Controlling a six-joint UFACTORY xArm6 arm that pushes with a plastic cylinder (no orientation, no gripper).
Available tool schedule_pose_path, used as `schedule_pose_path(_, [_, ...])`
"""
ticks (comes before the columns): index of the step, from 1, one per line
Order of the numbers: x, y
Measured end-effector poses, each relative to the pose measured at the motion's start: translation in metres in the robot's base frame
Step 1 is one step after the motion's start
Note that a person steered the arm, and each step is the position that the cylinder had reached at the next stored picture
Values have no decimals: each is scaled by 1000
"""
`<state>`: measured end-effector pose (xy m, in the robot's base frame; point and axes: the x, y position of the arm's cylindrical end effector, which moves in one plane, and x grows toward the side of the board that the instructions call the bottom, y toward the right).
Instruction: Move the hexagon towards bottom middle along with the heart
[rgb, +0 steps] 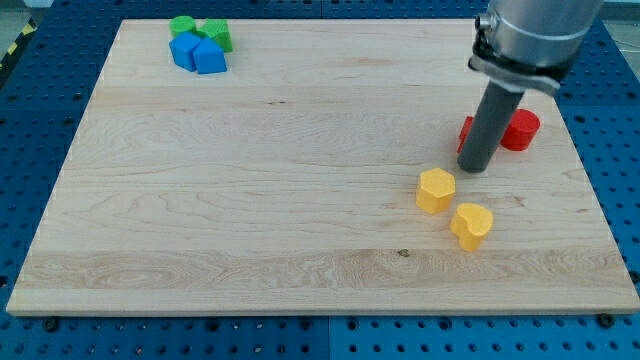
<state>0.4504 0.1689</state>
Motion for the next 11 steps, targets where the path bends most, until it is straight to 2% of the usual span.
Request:
schedule_pose_path(1, [-15,-2])
schedule_pose_path(4, [60,-24])
schedule_pose_path(5, [44,-26])
schedule_pose_path(6, [2,-25])
schedule_pose_path(7, [-11,-32])
schedule_pose_path(10, [63,-58])
schedule_pose_path(11, [70,-58])
